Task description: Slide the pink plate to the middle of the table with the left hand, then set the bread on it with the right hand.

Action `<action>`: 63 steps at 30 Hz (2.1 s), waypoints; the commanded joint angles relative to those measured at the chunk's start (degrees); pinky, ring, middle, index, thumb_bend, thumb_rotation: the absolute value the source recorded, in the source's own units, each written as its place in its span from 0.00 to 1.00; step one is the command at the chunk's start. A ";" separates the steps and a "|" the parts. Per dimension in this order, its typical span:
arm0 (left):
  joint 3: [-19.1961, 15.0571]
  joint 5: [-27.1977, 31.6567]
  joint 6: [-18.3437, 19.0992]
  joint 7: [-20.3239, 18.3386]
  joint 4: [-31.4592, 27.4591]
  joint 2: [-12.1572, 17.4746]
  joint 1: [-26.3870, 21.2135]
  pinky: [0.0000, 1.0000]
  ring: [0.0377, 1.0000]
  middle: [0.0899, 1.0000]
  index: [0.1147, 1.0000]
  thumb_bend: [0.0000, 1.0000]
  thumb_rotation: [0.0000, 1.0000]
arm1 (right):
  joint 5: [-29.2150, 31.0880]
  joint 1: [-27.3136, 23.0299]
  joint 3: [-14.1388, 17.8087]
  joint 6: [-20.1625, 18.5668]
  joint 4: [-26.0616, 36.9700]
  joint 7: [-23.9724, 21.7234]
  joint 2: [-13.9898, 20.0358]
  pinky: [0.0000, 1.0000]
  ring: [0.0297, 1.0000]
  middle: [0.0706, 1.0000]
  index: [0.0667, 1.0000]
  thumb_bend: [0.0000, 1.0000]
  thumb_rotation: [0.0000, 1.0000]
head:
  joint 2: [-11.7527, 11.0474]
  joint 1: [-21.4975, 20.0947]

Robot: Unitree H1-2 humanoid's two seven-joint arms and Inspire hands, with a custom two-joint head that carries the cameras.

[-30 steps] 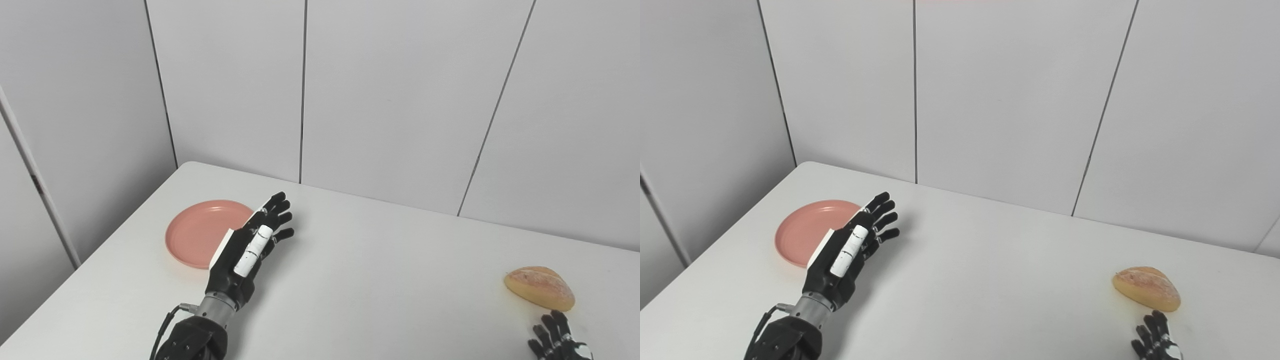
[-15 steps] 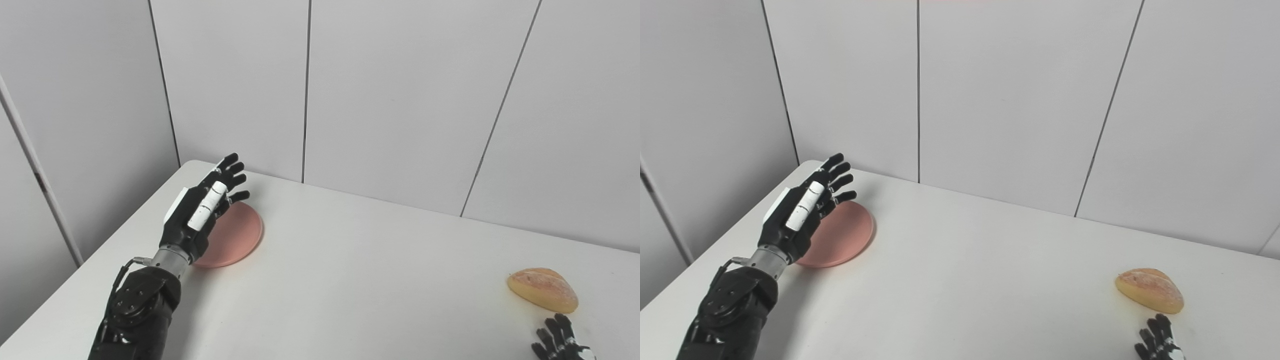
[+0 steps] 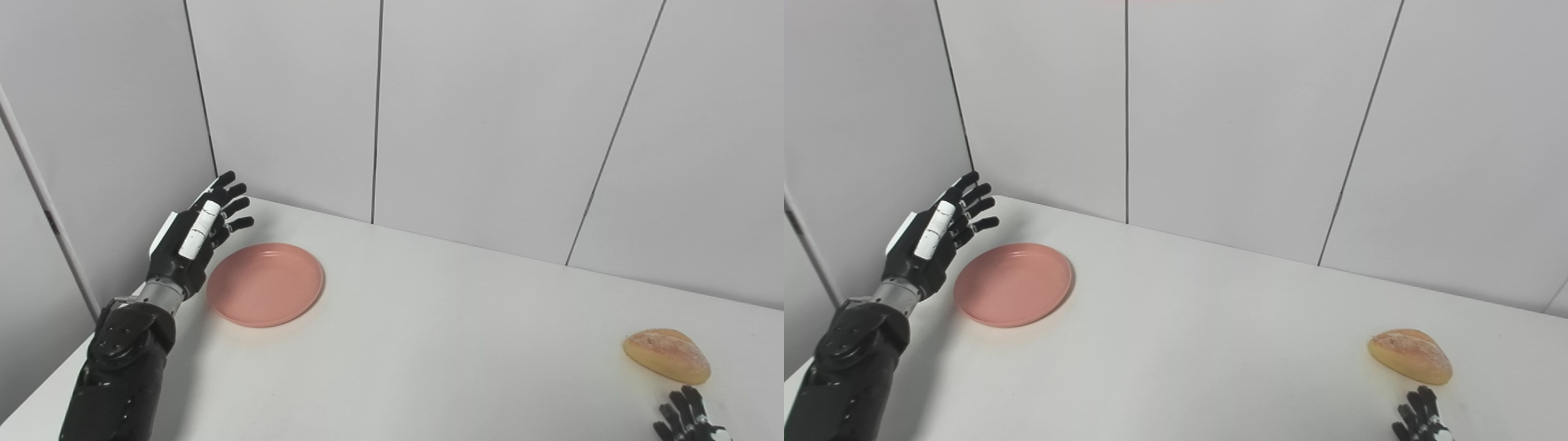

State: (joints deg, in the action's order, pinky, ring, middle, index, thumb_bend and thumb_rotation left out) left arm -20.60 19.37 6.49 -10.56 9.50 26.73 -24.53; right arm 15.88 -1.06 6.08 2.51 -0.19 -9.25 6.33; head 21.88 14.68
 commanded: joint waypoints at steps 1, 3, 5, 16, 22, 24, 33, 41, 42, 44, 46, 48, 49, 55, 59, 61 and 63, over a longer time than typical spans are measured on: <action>-0.83 0.16 -4.10 -0.70 1.47 2.70 -3.71 0.83 0.91 0.89 0.89 0.99 0.77 | 0.57 2.02 0.01 -2.15 -1.88 -0.22 0.13 1.00 1.00 0.99 1.00 0.80 1.00 | 0.07 0.03; -0.94 -0.14 -5.26 -0.75 4.00 3.52 -4.51 0.85 0.91 0.91 0.91 1.00 0.79 | 0.60 2.03 0.05 -2.22 -1.87 -0.20 0.18 1.00 1.00 0.99 1.00 0.80 1.00 | 0.10 0.06; -1.05 -0.25 -6.41 -1.00 6.75 4.39 -5.37 0.88 0.92 0.92 0.92 1.00 0.79 | 0.79 2.05 0.12 -2.36 -1.91 -0.24 0.23 1.00 1.00 0.98 1.00 0.80 1.00 | 0.16 0.04; -0.49 -0.76 -13.74 -2.72 21.43 7.52 -9.28 0.86 0.91 0.88 0.89 1.00 0.80 | 0.92 2.18 0.18 -2.37 -1.94 -0.22 0.54 1.00 1.00 0.98 0.99 0.81 1.00 | 0.50 -0.14; 0.17 -1.62 -16.47 -2.43 26.52 7.85 -10.51 0.81 0.90 0.89 0.88 1.00 0.83 | 1.16 2.39 0.20 -2.38 -1.83 -0.42 0.81 1.00 1.00 0.98 1.00 0.82 1.00 | 0.77 -0.38; 0.46 -1.88 -17.07 -2.20 28.17 7.76 -10.97 0.78 0.89 0.89 0.89 1.00 0.84 | 1.24 2.52 0.25 -2.45 -1.67 -0.29 0.80 1.00 1.00 0.98 0.99 0.82 1.00 | 0.84 -0.42; 2.08 -4.20 -21.10 -0.30 37.95 5.74 -14.72 0.73 0.85 0.85 0.88 0.98 0.83 | 1.29 2.80 0.02 -2.55 -1.39 -0.39 1.00 1.00 0.99 0.98 0.99 0.83 1.00 | 1.31 -0.75; 2.11 -4.19 -25.30 -0.31 47.96 5.61 -17.94 0.78 0.85 0.82 0.86 0.99 0.81 | 1.70 2.92 -0.01 -2.85 -0.94 -0.35 0.80 1.00 0.98 0.97 0.99 0.82 1.00 | 1.64 -0.87; 2.10 -4.15 -25.53 -0.25 48.65 5.64 -18.14 0.76 0.84 0.80 0.85 0.99 0.81 | 1.72 2.96 -0.04 -2.95 -0.85 -0.35 0.82 1.00 0.98 0.97 0.99 0.82 1.00 | 1.64 -0.87; 1.64 -3.28 -25.80 -0.92 49.85 5.58 -18.41 0.77 0.84 0.81 0.85 0.98 0.79 | 1.76 3.01 -0.05 -3.19 -0.67 -0.31 0.86 1.00 0.98 0.98 0.99 0.82 1.00 | 1.66 -0.86; 1.31 -2.58 -25.77 -1.63 50.36 5.43 -18.35 0.79 0.85 0.83 0.86 0.97 0.77 | 1.53 3.09 -0.13 -3.39 -0.49 -0.16 0.91 1.00 0.98 0.97 0.99 0.82 1.00 | 1.67 -0.95; 1.43 -2.34 -25.92 -2.22 50.81 5.40 -18.23 0.80 0.85 0.85 0.86 0.96 0.76 | 1.15 3.21 -0.21 -3.60 -0.24 0.02 0.97 1.00 0.98 0.97 0.99 0.82 1.00 | 1.80 -1.03; 1.49 -2.16 -25.83 -2.72 51.08 5.40 -18.21 0.80 0.85 0.85 0.87 0.95 0.77 | 1.16 3.27 -0.20 -3.72 -0.10 0.02 0.98 1.00 0.98 0.97 1.00 0.82 1.00 | 1.88 -1.05; 2.17 -2.25 -25.42 -4.22 52.59 5.47 -18.20 0.83 0.89 0.86 0.90 0.92 0.78 | 1.52 3.64 -0.11 -4.10 0.48 -0.28 1.16 1.00 0.97 0.96 1.00 0.81 1.00 | 2.27 -1.14; 2.25 -2.11 -25.74 -4.71 53.87 5.54 -18.47 0.84 0.88 0.86 0.90 0.92 0.77 | 1.29 3.85 -0.15 -4.62 1.08 0.02 1.26 1.00 0.97 0.96 0.99 0.81 1.00 | 2.43 -1.13; 2.83 -3.06 -26.36 -3.87 54.91 5.64 -18.74 0.80 0.86 0.84 0.88 0.95 0.78 | 1.17 3.92 -0.21 -4.59 1.15 -0.03 1.33 1.00 0.97 0.96 0.99 0.80 1.00 | 2.48 -1.13; 3.16 -3.15 -26.81 -3.99 55.25 5.56 -18.77 0.75 0.84 0.82 0.88 0.97 0.78 | 1.26 3.95 -0.21 -4.74 1.27 -0.03 1.32 1.00 0.96 0.95 0.99 0.80 1.00 | 2.53 -1.13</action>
State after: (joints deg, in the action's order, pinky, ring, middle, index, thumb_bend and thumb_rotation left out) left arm -17.79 16.70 -18.73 -13.78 65.05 31.15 -40.70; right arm 17.23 0.82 5.96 0.78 2.06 -9.31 7.19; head 24.35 13.62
